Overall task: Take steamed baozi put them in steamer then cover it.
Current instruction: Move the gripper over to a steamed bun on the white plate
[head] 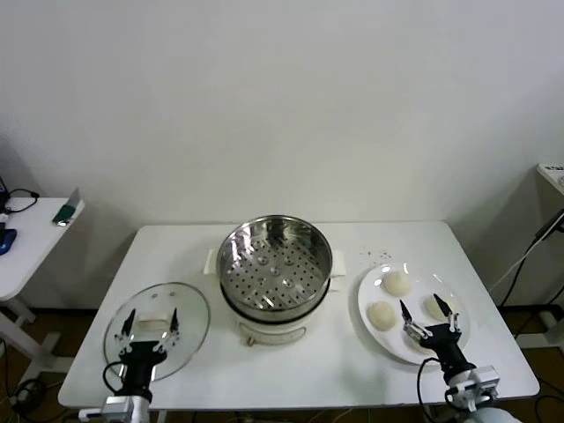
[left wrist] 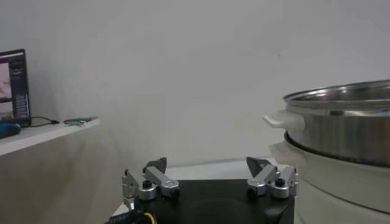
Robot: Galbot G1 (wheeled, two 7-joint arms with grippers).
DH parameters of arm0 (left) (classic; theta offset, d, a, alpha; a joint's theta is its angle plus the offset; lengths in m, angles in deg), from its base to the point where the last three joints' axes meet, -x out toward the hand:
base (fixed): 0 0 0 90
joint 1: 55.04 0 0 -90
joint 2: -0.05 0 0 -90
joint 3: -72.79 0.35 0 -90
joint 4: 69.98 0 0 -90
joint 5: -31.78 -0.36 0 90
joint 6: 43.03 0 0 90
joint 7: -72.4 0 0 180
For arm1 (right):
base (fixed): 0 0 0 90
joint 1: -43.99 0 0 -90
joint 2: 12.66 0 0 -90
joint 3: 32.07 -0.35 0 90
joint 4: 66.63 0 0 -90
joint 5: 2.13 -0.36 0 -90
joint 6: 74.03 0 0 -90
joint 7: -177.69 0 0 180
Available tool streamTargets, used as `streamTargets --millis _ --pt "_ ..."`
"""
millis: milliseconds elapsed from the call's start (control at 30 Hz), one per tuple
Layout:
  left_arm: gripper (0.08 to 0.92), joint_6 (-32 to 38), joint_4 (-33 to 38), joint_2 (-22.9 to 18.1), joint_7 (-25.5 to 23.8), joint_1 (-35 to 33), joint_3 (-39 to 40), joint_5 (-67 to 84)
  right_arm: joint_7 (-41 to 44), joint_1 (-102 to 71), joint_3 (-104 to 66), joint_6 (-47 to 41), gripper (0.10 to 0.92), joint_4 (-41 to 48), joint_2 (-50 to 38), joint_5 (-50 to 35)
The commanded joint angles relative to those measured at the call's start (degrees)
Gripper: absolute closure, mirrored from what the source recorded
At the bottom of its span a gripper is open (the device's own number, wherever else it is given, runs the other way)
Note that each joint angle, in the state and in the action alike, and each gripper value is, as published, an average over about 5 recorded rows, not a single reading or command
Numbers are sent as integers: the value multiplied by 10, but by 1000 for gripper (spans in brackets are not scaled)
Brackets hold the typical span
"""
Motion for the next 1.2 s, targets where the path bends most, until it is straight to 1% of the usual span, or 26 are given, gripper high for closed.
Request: streamTargets --millis 33,167,233,300,500,567,667,767,933,1067,1200 --pt "177 0 -3 2 3 1 4 -2 3 -3 -4 1 203 -3 4 0" --pt "177 0 -2 3 6 0 5 -3 21 13 -6 -18 203 0 -26 4" --pt "177 0 -2 5 8 1 6 -4 38 36 -6 -44 203 5 -61 15" --pt "177 0 -1 7 10 0 8 -4 73 74 2 -71 203 21 -111 27" --pt "177 -1 2 12 14 -4 11 -5 183 218 98 -148 203 101 -276 74" --pt "177 -3 4 13 14 -6 11 -5 222 282 160 -153 203 136 -321 82" --pt "177 -3 5 14 14 -9 11 -6 291 388 255 -146 203 197 -365 106" --pt "177 -1 4 16 15 -11 9 -5 359 489 354 -140 203 249 -391 127" --pt "177 -1 2 21 16 -11 3 -2 458 650 535 -138 203 305 -412 154" --pt "177 0 -4 24 17 -9 0 -1 495 784 692 -133 203 345 -408 158" --pt "177 0 -9 24 18 -8 -1 -1 511 879 807 -133 203 380 -381 150"
